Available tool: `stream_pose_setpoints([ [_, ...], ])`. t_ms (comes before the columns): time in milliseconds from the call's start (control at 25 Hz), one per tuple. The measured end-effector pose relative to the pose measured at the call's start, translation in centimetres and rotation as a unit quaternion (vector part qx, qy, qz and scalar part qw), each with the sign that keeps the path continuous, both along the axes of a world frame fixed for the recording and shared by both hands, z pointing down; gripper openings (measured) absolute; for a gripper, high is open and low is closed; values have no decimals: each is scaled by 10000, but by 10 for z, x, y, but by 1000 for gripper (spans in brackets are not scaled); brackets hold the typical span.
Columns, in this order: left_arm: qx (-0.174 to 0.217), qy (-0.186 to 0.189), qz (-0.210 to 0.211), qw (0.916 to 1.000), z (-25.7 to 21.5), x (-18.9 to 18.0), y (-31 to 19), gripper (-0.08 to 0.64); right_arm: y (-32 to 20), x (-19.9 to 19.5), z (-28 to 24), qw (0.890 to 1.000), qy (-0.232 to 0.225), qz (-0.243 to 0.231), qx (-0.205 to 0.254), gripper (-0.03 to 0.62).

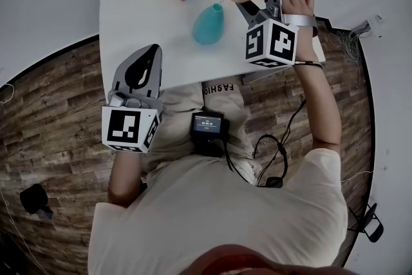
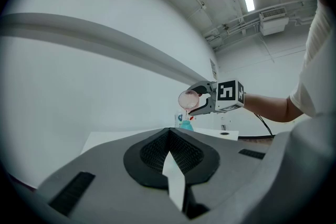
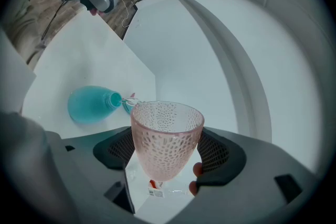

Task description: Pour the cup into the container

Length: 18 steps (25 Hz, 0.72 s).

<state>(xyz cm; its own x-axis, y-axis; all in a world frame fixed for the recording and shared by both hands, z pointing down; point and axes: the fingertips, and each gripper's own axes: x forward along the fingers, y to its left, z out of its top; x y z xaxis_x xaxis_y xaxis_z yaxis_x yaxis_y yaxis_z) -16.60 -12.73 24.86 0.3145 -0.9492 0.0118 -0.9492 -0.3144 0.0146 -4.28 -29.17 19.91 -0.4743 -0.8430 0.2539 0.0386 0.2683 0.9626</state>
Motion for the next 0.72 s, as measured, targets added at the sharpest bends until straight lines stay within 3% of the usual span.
stream_pose_setpoints([
  [720, 22, -12, -33, 10000, -2, -3, 1, 12, -1, -1, -3, 9996, 124, 8, 247, 368],
])
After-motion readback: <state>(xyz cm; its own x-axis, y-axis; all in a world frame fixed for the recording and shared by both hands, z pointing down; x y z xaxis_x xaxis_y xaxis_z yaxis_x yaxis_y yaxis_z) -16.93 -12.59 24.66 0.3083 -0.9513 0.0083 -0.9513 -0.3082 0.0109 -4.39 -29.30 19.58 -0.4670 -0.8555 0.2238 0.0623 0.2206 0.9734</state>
